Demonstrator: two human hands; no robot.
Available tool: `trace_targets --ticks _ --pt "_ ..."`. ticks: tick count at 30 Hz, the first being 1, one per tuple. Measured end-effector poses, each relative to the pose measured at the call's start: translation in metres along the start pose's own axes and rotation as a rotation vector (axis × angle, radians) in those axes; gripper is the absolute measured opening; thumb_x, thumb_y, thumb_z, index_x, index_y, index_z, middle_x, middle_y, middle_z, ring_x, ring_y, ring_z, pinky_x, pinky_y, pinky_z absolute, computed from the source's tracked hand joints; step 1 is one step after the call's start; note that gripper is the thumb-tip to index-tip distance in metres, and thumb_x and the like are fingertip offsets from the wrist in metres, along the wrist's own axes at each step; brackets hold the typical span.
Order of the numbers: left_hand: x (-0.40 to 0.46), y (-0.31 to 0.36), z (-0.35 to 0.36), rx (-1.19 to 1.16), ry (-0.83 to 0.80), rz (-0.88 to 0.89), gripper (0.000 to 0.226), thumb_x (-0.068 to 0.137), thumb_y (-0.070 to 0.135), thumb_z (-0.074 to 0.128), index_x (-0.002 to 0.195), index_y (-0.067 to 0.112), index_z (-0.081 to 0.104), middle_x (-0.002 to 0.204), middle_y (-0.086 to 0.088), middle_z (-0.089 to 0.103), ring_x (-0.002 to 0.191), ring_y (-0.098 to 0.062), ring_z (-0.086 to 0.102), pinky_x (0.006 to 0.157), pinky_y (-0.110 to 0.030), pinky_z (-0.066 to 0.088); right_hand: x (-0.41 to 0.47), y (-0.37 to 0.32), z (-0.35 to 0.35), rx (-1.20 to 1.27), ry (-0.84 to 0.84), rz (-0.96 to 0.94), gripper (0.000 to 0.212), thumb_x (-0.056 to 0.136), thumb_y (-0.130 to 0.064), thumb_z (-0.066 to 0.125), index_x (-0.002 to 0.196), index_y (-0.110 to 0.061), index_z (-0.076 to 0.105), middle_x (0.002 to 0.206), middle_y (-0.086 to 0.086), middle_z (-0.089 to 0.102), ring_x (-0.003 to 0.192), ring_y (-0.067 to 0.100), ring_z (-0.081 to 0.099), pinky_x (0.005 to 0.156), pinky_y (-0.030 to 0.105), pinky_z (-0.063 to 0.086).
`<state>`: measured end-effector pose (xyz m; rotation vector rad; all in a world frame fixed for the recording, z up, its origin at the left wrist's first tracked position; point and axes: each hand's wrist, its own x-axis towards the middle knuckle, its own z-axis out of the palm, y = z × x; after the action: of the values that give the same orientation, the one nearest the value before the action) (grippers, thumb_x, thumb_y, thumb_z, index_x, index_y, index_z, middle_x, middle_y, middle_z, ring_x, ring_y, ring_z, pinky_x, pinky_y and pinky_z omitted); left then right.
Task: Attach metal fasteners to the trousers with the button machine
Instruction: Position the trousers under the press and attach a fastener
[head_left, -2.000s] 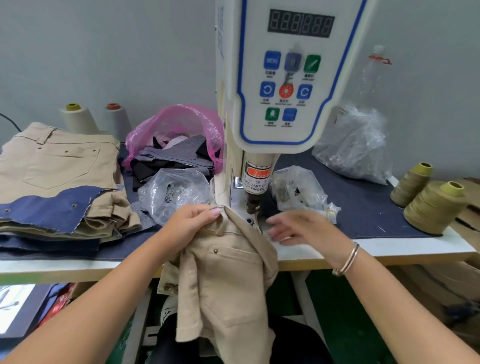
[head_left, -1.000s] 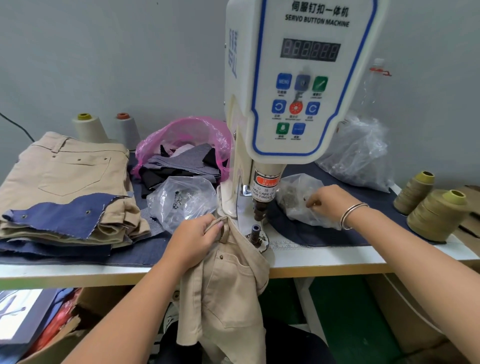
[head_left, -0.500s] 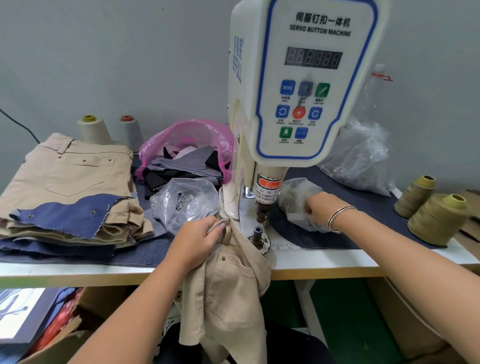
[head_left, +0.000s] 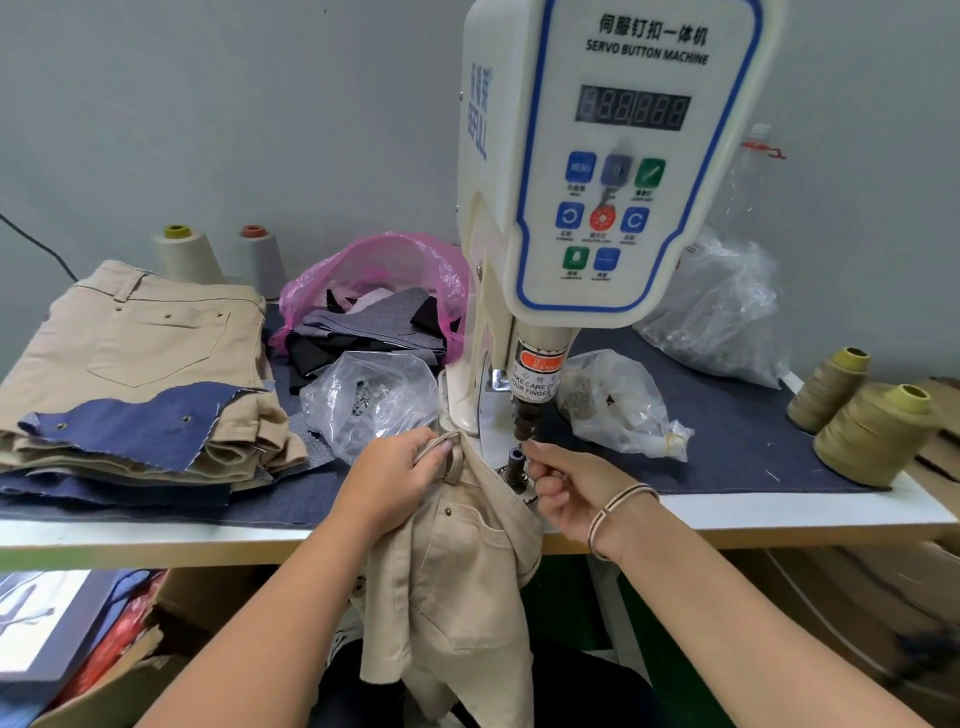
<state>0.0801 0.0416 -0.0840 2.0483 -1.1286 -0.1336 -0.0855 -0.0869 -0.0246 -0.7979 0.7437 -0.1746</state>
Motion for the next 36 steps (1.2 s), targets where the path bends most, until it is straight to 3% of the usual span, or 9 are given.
trace_targets --ticks 6,13,28,31,33,36 --pt "0.001 0.001 -0.001 0.000 -0.010 -0.006 0.032 0.095 0.035 0.052 0.067 0.021 0.050 0.058 0.005 0.053 0.061 -0.013 0.051 0.061 -0.036 0.041 0.000 -0.002 0.001 0.102 -0.012 0.049 0.019 0.089 -0.011 0.060 0.072 -0.003 0.059 0.052 0.004 0.057 0.032 0.004 0.047 0.030 0.012 0.036" --pt "0.000 0.002 -0.002 0.003 -0.008 -0.005 0.032 0.096 0.034 0.052 0.069 0.015 0.053 0.058 0.005 0.053 0.060 -0.014 0.050 0.060 -0.034 0.039 0.000 -0.002 0.000 0.197 -0.097 0.098 0.012 0.067 -0.011 0.067 0.068 0.000 0.063 0.057 0.006 0.060 0.036 0.008 0.053 0.032 0.015 0.042" --pt "-0.001 0.007 -0.004 0.014 -0.005 -0.012 0.034 0.096 0.034 0.052 0.075 0.007 0.057 0.062 -0.004 0.057 0.063 -0.020 0.053 0.061 -0.035 0.040 -0.018 0.002 0.019 0.485 -0.054 0.102 0.011 0.068 -0.003 0.060 0.077 0.003 0.058 0.053 0.007 0.054 0.034 0.009 0.053 0.032 0.015 0.042" --pt "-0.002 0.009 -0.004 0.021 -0.003 -0.021 0.034 0.096 0.034 0.052 0.074 0.008 0.056 0.061 -0.002 0.055 0.062 -0.019 0.052 0.060 -0.035 0.039 -0.027 0.018 0.026 0.582 -0.008 0.046 0.010 0.082 -0.006 0.056 0.080 0.003 0.061 0.052 0.006 0.055 0.032 0.008 0.050 0.031 0.013 0.039" --pt "-0.002 0.009 -0.004 0.029 0.005 -0.022 0.033 0.095 0.034 0.053 0.070 0.011 0.053 0.058 0.002 0.052 0.060 -0.017 0.049 0.059 -0.034 0.038 -0.031 0.034 0.038 0.548 -0.018 0.031 0.015 0.089 -0.008 0.053 0.081 0.000 0.063 0.051 0.004 0.052 0.032 0.007 0.047 0.030 0.012 0.036" --pt "-0.003 0.011 -0.006 0.030 -0.026 -0.046 0.031 0.089 0.026 0.054 0.059 0.023 0.047 0.053 0.007 0.049 0.057 -0.016 0.048 0.057 -0.034 0.038 -0.022 0.048 0.070 0.184 -0.054 -0.090 0.011 0.090 -0.007 0.057 0.084 -0.005 0.067 0.056 0.001 0.052 0.037 0.007 0.046 0.034 0.015 0.036"
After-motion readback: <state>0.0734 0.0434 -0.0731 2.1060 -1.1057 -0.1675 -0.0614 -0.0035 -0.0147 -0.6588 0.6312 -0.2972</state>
